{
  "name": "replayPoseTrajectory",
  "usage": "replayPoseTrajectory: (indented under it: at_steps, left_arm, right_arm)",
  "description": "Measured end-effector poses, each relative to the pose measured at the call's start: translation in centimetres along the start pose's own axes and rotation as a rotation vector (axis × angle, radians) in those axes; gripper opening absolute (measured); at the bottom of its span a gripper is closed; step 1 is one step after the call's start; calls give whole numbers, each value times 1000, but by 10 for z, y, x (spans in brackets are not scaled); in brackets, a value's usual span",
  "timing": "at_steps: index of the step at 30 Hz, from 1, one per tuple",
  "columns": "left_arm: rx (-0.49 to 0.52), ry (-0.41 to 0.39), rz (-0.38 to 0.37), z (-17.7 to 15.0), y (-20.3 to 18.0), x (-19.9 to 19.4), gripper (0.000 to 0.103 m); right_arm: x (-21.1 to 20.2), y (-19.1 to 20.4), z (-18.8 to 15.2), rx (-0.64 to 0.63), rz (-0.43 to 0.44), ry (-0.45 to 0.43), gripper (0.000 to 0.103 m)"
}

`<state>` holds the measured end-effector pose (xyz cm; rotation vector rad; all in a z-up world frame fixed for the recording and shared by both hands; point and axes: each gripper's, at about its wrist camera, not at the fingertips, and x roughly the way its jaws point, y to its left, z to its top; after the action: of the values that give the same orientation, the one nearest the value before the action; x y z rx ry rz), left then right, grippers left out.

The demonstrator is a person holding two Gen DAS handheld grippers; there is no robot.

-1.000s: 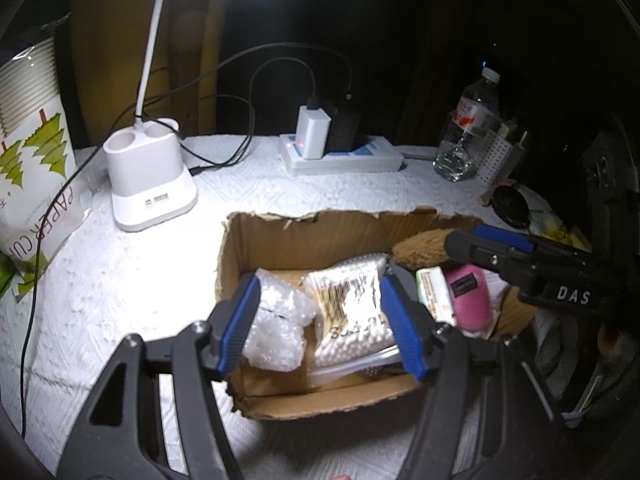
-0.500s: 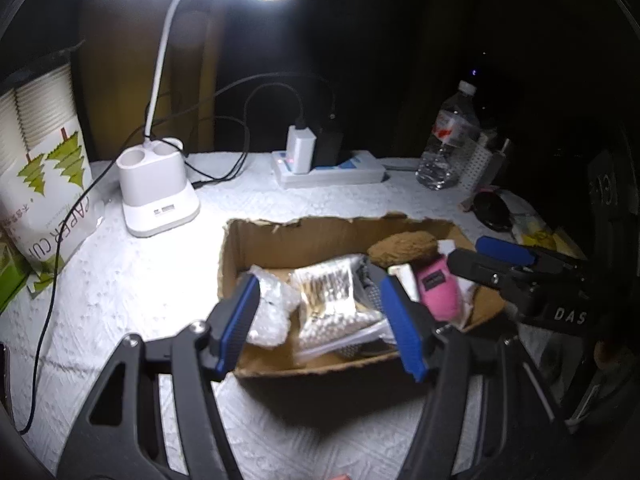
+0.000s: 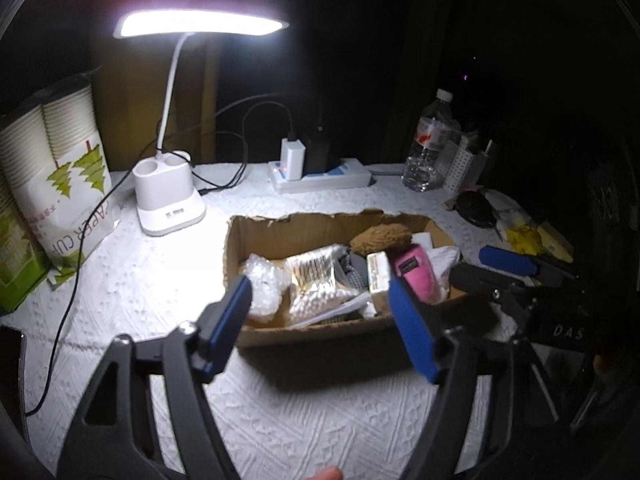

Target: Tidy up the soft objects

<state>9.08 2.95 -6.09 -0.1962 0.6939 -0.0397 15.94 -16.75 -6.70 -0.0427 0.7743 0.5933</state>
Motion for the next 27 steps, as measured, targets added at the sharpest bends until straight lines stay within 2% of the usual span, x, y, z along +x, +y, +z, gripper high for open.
replayPoseTrajectory:
  at_steps: [3, 7, 12, 21, 25, 27]
  left_arm:
    - [9, -21, -7, -2, -4, -12, 75]
    - [14, -52, -5, -4, -10, -29, 87]
    - [32, -95, 3, -3, -18, -53, 92]
    - [42, -161, 4, 7, -27, -95, 93]
    - [66, -189, 39, 10, -35, -108, 94]
    - [78, -205, 51, 11, -39, -113, 94]
  right_arm:
    - [-11, 4, -4, -6, -5, -14, 75]
    - [-32, 10, -7, -24, -22, -49, 75]
    - [-59, 19, -7, -48, -37, -98, 75]
    - [-99, 38, -4, -95, -87, -145, 75]
    - [-116, 46, -2, -105, -101, -163, 75]
    - [-124, 51, -2, -114, -112, -183, 79]
